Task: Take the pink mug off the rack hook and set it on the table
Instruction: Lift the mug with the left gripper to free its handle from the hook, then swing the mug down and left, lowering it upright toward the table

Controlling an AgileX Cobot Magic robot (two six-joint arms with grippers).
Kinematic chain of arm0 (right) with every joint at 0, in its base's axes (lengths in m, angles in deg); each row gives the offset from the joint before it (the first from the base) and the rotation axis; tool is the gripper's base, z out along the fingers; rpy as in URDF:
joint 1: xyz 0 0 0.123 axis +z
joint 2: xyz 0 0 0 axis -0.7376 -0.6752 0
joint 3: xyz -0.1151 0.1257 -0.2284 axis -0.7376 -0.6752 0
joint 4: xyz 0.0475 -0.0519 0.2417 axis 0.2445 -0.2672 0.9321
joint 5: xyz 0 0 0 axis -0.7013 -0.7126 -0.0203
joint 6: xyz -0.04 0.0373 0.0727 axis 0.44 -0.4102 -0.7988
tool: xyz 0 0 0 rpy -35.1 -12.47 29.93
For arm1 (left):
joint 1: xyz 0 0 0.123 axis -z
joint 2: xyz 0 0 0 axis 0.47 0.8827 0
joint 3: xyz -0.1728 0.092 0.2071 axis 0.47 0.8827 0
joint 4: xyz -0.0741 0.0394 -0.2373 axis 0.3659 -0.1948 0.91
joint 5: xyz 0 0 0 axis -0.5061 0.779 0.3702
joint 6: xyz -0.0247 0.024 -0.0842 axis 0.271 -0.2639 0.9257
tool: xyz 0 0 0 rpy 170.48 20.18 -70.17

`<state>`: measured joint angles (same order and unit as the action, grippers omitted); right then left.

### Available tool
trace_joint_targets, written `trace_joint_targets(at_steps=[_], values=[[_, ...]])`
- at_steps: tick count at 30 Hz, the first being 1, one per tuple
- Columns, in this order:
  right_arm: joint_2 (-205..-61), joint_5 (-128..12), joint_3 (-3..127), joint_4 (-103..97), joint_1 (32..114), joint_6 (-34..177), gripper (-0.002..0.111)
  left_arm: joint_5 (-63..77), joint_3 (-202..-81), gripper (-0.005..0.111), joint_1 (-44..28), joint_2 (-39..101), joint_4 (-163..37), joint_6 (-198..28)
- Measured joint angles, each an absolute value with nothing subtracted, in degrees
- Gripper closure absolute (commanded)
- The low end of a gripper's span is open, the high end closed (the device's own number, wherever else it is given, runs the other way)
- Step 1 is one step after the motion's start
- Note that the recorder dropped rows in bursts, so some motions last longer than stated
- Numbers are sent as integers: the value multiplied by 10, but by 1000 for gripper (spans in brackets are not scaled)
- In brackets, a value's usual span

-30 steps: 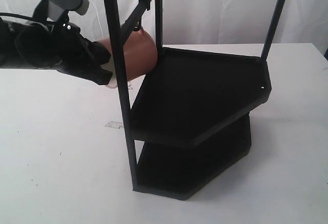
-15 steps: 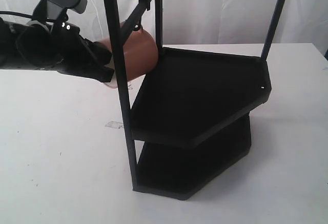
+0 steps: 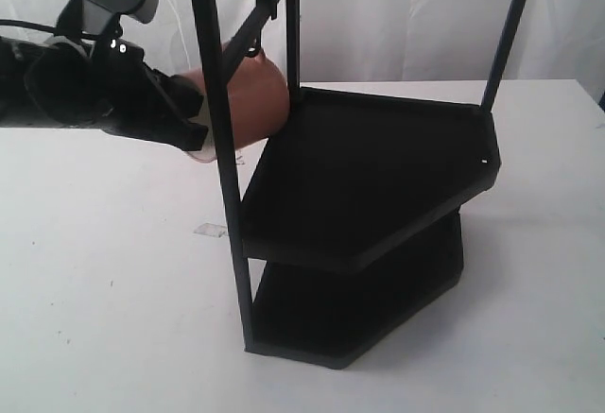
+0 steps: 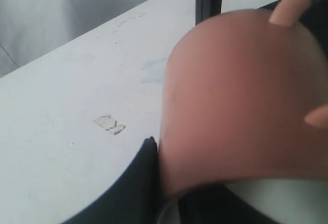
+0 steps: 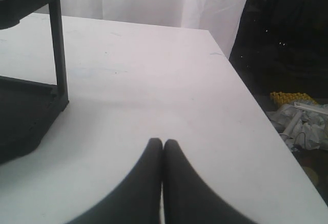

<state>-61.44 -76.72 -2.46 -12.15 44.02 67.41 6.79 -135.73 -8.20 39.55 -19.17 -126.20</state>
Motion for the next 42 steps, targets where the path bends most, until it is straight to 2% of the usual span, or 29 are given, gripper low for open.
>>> trace_joint_targets(at_steps=[15,29,42], values=[[-614,-767,-25,-121,440,674,108,74,-1355,107,-85,354,-199,-1276],[-614,-767,-25,-121,440,674,108,88,-1355,107,-173,354,-199,-1272],[-614,-767,-25,-121,440,674,108,207,-1355,107,-187,330,-205,-1219]])
